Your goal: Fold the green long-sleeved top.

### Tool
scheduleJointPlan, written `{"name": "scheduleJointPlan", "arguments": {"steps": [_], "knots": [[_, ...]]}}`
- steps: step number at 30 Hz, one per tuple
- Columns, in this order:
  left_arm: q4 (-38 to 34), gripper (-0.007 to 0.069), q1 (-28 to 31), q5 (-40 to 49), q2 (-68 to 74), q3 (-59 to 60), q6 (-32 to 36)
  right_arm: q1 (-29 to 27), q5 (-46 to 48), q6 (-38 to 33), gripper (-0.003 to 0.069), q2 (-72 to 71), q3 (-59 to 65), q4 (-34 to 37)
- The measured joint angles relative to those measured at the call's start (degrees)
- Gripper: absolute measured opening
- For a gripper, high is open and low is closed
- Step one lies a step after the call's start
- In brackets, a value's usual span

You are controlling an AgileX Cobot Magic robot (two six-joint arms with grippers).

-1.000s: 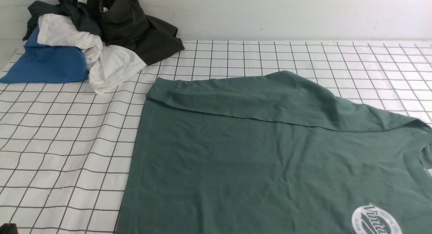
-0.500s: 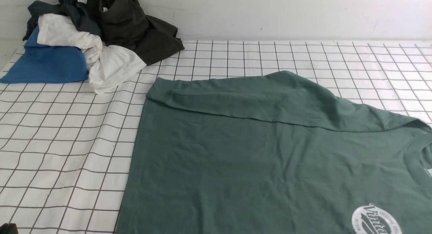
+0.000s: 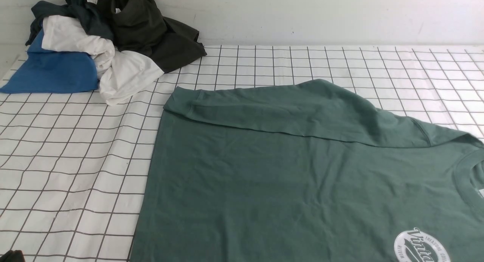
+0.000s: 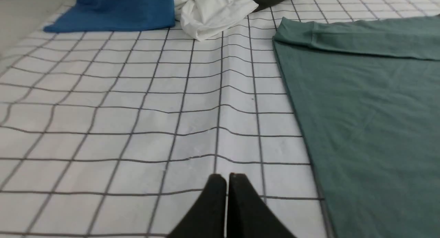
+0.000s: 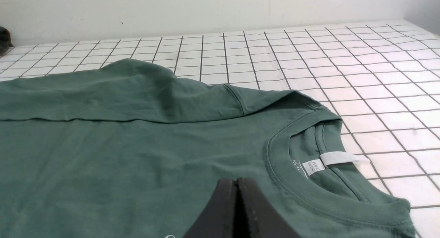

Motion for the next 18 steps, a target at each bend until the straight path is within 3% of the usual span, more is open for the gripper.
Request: {"name": "scheduleJointPlan", "arguments": {"steps": [3,8,10,14,18], "knots": [[-11.4,-0.0007,0.0,0.1,0.0,0.0,-3.0,0.0,-0.1,2.6,-0.0015,0.0,0.0,7.8],[-40.6,-0.0007,0.0,-0.1,0.0,0.1,-10.5,0.0,0.1,13.9,-0.0015,0.0,0.1,32.8],[-46.9,-0.0007,0.0,-0.4,0.0,0.1,-10.5,0.0,0.0,16.8,-0.0015,0.0,0.1,41.7],[-51.2,-0.0007,0.0,-1.4,0.0,0.1,-9.5,0.0,-0.7,15.8,-0.0015,0.0,0.0,47.3],[-52.0,-0.0007,0.0,-3.2,0.0,0.1,-8.5,0.0,-0.6,11.2,-0.0015,0.0,0.0,45.8]]}}
